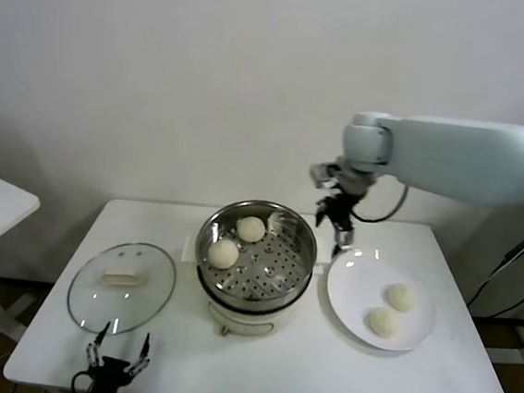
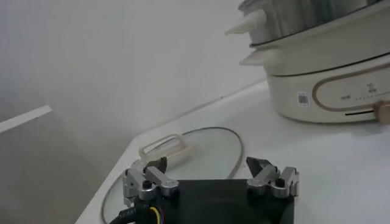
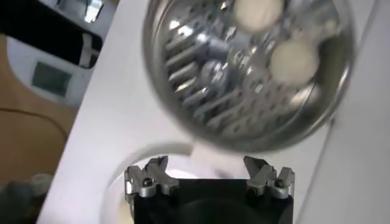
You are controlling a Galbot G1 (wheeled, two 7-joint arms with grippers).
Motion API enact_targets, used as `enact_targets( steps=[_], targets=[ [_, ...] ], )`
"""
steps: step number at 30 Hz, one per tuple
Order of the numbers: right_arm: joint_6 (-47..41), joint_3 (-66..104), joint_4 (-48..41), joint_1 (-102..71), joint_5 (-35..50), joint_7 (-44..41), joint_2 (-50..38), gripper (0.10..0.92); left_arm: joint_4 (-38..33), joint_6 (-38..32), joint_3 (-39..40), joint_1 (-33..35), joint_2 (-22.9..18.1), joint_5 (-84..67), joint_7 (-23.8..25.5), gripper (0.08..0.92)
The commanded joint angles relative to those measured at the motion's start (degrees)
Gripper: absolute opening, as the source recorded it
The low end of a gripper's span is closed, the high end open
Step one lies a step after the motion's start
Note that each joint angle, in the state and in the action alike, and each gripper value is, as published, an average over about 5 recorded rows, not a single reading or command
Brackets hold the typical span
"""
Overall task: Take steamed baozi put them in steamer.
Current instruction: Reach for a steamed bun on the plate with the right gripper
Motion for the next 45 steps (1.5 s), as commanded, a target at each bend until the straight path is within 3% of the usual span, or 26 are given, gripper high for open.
enact_targets(
  steps=[1, 12, 36, 45],
  targets=[
    [-1.03, 0.00, 7.48, -9.42, -12.88, 2.83, -18.77, 0.823, 0.30, -0.03, -0.20, 0.05, -0.26, 0.14, -0.10, 0.823],
    [-2.66, 16.75, 0.85, -30.40, -24.21, 6.75, -22.70, 0.823, 0.63, 0.01, -0.25, 0.36, -0.72, 0.87, -0.22, 0.823],
    [-3.16, 25.98, -4.36, -39.58, -26.39, 8.72, -19.89, 0.818, 0.39, 0.16, 0.07, 0.92, -0.88, 1.94, -0.33, 0.823],
    [-2.68, 25.67, -3.36, -37.19, -26.18, 8.48, -19.95, 0.649, 0.55, -0.13, 0.16, 0.96, -1.14, 2.30, -0.55, 0.823]
  ],
)
